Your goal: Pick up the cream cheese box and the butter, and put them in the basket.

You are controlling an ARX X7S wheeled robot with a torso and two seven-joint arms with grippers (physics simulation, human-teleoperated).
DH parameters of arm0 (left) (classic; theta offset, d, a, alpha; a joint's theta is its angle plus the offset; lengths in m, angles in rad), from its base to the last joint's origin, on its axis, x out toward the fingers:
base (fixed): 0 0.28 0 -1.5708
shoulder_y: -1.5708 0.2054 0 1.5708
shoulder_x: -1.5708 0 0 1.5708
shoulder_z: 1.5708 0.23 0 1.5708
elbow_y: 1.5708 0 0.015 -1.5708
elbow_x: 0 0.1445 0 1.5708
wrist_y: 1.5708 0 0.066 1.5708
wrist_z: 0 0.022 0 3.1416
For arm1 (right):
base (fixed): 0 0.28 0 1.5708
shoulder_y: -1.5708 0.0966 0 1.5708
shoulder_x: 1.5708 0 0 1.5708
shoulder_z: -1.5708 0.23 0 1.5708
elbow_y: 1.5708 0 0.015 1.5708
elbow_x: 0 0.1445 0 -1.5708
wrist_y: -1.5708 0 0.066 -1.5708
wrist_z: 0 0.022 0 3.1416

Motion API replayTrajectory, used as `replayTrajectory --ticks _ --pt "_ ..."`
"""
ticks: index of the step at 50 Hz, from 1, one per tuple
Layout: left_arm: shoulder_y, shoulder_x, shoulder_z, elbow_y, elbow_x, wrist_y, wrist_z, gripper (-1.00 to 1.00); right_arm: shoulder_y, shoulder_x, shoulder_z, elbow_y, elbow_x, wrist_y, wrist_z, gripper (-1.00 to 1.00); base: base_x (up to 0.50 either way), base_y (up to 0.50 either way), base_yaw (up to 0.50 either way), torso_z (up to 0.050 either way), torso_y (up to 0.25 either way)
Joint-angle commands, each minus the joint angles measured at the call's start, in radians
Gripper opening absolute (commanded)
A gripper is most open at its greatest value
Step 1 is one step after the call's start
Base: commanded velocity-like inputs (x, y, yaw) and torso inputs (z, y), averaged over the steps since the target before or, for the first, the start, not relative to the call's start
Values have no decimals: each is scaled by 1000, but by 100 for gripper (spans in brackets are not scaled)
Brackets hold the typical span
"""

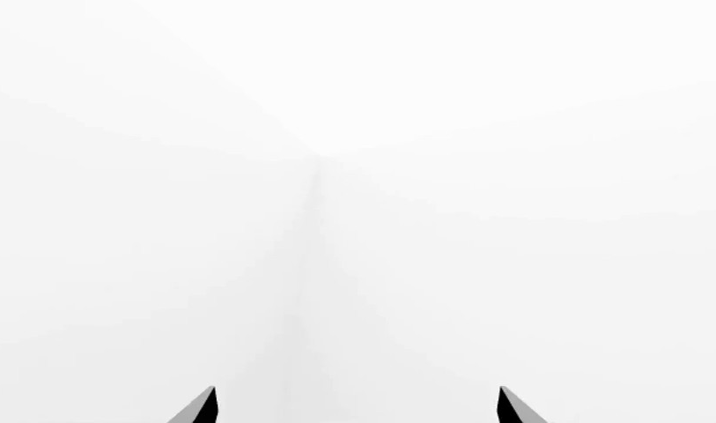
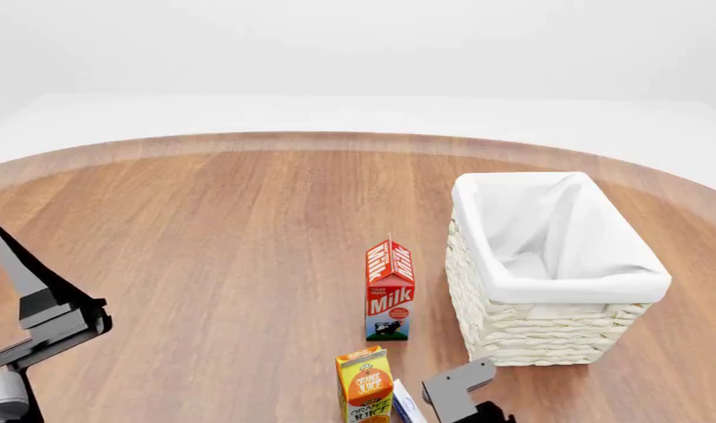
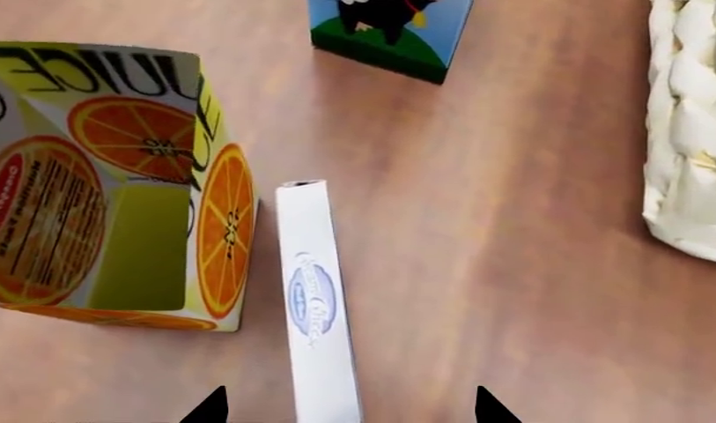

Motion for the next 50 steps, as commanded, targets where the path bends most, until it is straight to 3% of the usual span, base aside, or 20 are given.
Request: replayTrajectory --ticks 1,26,27,50 --pt "5 21 -29 11 2 -8 20 100 5 -24 8 -9 -30 -1 -29 100 0 0 0 0 0" --pt "5 16 -25 1 -2 -2 14 100 20 -41 -21 55 -63 -20 -43 100 0 0 0 0 0" --pt "4 16 -24 0 -3 -2 14 100 20 -41 -21 51 -62 -18 -40 -100 0 0 0 0 0" --pt "6 11 -23 0 -7 1 9 100 42 -20 -97 2 -134 -23 -42 -100 0 0 0 0 0"
